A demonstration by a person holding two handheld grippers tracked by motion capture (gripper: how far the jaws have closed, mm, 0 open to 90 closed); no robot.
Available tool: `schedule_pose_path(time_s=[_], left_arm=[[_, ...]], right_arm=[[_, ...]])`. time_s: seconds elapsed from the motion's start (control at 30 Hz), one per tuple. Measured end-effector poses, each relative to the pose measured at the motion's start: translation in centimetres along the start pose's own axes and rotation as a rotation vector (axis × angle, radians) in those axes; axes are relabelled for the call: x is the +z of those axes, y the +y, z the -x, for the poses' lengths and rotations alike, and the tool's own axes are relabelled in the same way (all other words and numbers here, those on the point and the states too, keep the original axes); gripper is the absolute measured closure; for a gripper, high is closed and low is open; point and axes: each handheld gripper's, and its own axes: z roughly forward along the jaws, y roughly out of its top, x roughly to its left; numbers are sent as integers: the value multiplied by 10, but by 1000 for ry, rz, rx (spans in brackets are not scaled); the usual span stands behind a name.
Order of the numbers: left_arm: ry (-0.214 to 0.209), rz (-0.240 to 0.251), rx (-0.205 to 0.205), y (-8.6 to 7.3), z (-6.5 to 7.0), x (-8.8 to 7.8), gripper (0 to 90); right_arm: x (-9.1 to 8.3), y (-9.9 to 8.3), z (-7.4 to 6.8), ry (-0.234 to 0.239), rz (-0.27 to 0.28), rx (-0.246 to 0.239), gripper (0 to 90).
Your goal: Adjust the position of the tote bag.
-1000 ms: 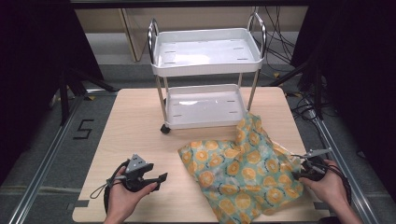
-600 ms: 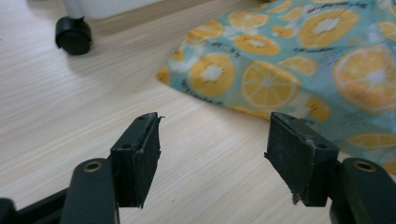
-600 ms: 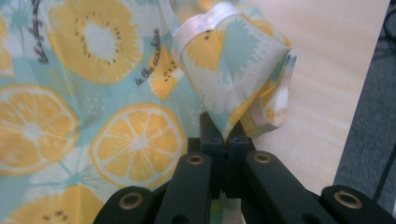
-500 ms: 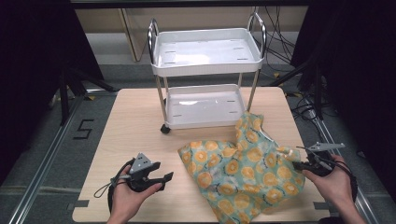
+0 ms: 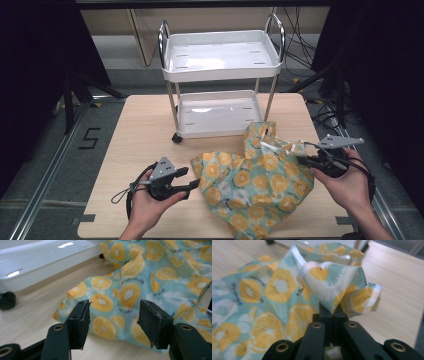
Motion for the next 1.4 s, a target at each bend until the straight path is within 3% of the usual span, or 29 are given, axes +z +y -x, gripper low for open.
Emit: schedule_pose_path(time_s=[0.1,0.13,0.23,0.3,0.37,0.5,0.6,0.73,0.83,0.9,1.1,1.4], left_arm=[[-16,6,7,8,6,3,413],[-29,11,10,11,8,5,412],[-57,13,16,17,15,10,412],[-73,11,29,21,19,13,412],[-81,-2,47,24,23,16,412],[-94,-9,68,30,26,18,418],[-95,-3,62,35,24,18,422],[-85,-1,76,44,17,16,419],[-40,-1,110,51,16,14,413],[-57,14,103,56,13,12,403],[-9,28,85,65,4,6,397],[36,16,74,79,-9,1,372]], right_arm=[[2,13,-14,20,27,-69,900],[1,15,-21,28,24,-54,900],[5,26,-32,49,42,-114,900],[7,31,-43,72,31,-111,900],[13,37,-46,81,36,-142,900],[22,42,-54,94,42,-139,900],[26,48,-56,95,52,-163,900],[29,53,-65,114,59,-183,900],[33,57,-74,134,60,-212,900],[36,60,-81,149,66,-230,900],[46,64,-103,198,78,-251,900],[55,63,-131,264,77,-324,900]])
